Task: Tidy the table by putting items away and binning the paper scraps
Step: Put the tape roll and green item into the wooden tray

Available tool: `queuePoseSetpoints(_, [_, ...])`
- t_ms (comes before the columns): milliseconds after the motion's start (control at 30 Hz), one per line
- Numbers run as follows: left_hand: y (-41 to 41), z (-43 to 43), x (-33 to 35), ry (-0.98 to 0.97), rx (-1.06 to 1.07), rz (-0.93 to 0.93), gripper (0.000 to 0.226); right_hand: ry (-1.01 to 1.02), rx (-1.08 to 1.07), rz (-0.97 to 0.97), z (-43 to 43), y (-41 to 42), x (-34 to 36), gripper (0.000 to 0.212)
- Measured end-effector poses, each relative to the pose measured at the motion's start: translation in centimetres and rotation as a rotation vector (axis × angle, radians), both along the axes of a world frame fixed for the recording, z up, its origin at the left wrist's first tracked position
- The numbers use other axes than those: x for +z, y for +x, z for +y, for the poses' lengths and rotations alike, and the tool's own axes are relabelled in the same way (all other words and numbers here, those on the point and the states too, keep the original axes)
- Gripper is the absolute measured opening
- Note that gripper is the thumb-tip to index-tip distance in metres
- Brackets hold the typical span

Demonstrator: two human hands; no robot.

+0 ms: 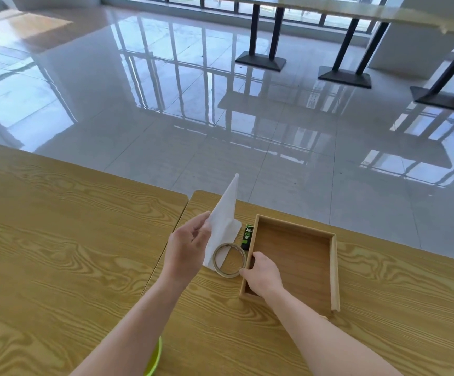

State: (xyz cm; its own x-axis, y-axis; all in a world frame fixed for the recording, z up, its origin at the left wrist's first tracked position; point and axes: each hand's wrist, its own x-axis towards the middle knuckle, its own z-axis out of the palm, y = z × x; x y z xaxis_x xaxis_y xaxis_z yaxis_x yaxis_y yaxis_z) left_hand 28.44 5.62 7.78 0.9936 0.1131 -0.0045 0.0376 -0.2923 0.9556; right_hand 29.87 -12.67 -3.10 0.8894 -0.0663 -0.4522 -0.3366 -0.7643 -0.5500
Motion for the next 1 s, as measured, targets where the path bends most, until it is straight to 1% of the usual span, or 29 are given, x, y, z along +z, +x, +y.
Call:
queuePoseSetpoints(33, [-0.3, 0.1, -0.1, -0.029, 0.036, 0.011, 0.026, 0.011, 0.002, -0.009, -0.3, 0.0, 0.3, 0.038])
queuePoseSetpoints(100, [-1.0, 0.3, -0.4, -0.065, 0.126, 0.013, 0.027, 0.032, -0.006, -0.081, -0.9, 0.6, 1.6, 0.053])
queuePoseSetpoints(200, [-2.3, 0.4, -0.9, -0.072, 0.182, -0.041, 0.028, 0.1, -0.019, -0.256, -1.3, 3.5, 5.7, 0.048])
queuePoseSetpoints(300, [-2.8, -0.1, -1.1, -0.095, 0.215, -0.066, 0.029, 0.294, 0.001, -0.382, -0.1, 7.2, 10.6, 0.052])
queuePoseSetpoints(367, [-2.8, -0.6, -1.1, -0.137, 0.245, -0.074, 0.026, 0.378, 0.039, -0.415, 1.1, 9.3, 13.0, 0.06])
queuePoseSetpoints(467, [-2.7, -1.3, -1.2, -0.183, 0.307, -0.086, 0.021, 0.397, 0.117, -0.343, 2.9, 11.6, 14.0, 0.068])
queuePoseSetpoints(533, [-2.4, -1.6, -1.1, -0.189, 0.334, -0.088, 0.016, 0.357, 0.148, -0.288, 3.7, 12.3, 13.8, 0.063])
queuePoseSetpoints(600, [-2.1, -1.6, -1.1, -0.184, 0.35, -0.078, 0.012, 0.314, 0.135, -0.284, 4.2, 12.5, 13.2, 0.053])
queuePoseSetpoints(700, [-1.8, -1.4, -1.4, -0.163, 0.358, -0.082, 0.012, 0.386, 0.045, -0.303, 4.5, 12.5, 12.4, 0.039])
queuePoseSetpoints(767, [-1.7, -1.3, -1.7, -0.14, 0.372, -0.114, 0.012, 0.43, 0.018, -0.306, 5.1, 12.5, 12.2, 0.036])
queuePoseSetpoints(900, [-1.5, -1.3, -1.9, -0.11, 0.433, -0.16, 0.011, 0.448, 0.043, -0.315, 6.9, 13.3, 12.2, 0.031])
queuePoseSetpoints(1000, [-1.1, -1.0, -1.8, -0.144, 0.498, -0.186, 0.009, 0.457, 0.061, -0.32, 8.4, 14.0, 12.0, 0.029])
